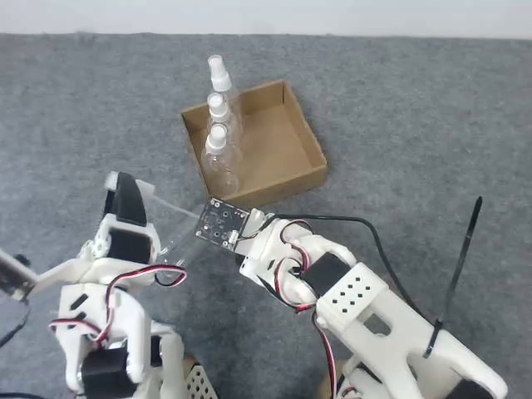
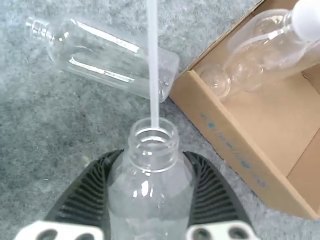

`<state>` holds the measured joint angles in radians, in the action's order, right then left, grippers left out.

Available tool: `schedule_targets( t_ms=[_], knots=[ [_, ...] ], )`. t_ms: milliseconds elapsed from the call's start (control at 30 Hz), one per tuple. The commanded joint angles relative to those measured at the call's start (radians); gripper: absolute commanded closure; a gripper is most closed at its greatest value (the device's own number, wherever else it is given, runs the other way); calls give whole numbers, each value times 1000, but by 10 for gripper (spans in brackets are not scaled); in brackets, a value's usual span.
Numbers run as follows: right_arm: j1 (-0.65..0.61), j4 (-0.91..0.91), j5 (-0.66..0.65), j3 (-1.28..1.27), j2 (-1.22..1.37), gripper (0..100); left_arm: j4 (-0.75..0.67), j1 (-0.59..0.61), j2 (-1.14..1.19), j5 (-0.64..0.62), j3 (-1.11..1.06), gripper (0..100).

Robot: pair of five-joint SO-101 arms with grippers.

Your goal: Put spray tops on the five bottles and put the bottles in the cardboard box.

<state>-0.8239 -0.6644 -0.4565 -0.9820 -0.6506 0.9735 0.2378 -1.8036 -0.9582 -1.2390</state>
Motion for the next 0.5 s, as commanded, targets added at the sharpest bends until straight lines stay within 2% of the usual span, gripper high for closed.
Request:
schedule_targets(
  t_ms=[0,467],
  knots=[
    [-4,22,-15,6,-35,992,-6,-21,-18,12,-1,989],
    [-5,22,-12,6,-44,992,-6,-75,-18,49,-45,989]
  ],
)
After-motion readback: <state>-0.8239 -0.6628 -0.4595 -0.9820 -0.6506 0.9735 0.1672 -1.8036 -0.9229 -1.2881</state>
